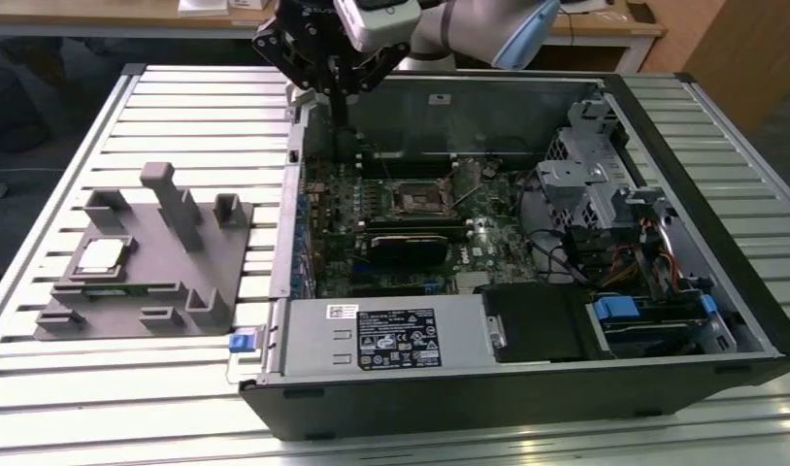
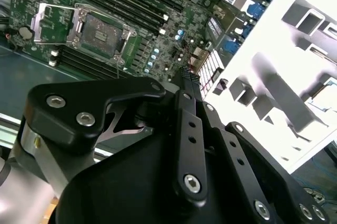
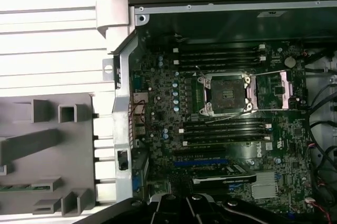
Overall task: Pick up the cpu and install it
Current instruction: 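Reach for the cpu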
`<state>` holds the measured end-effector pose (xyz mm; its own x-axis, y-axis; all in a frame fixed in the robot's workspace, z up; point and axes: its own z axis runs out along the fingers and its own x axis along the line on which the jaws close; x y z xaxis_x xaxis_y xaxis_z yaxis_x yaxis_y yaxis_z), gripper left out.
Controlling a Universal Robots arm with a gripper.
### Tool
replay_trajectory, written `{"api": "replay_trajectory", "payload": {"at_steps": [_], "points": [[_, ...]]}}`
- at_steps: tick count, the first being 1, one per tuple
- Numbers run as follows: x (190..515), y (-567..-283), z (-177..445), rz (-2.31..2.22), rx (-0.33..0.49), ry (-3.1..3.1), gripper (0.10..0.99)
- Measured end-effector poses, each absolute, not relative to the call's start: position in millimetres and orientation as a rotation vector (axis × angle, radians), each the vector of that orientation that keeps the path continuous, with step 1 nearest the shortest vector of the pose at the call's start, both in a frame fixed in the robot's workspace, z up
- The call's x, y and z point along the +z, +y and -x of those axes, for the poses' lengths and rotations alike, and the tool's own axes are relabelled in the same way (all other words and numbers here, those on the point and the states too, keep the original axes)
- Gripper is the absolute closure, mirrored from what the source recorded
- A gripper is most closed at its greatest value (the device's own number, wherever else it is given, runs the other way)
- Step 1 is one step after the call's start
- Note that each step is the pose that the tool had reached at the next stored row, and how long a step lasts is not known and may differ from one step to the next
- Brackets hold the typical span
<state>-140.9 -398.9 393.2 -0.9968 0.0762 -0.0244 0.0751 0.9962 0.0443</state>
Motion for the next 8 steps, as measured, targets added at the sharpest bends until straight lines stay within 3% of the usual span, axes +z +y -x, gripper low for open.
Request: {"api": "replay_trajectory", "payload": {"at_steps": [8], "points": [[392.9, -398.9, 151.7, -0.118, 0.068, 3.112, 0.98]]}}
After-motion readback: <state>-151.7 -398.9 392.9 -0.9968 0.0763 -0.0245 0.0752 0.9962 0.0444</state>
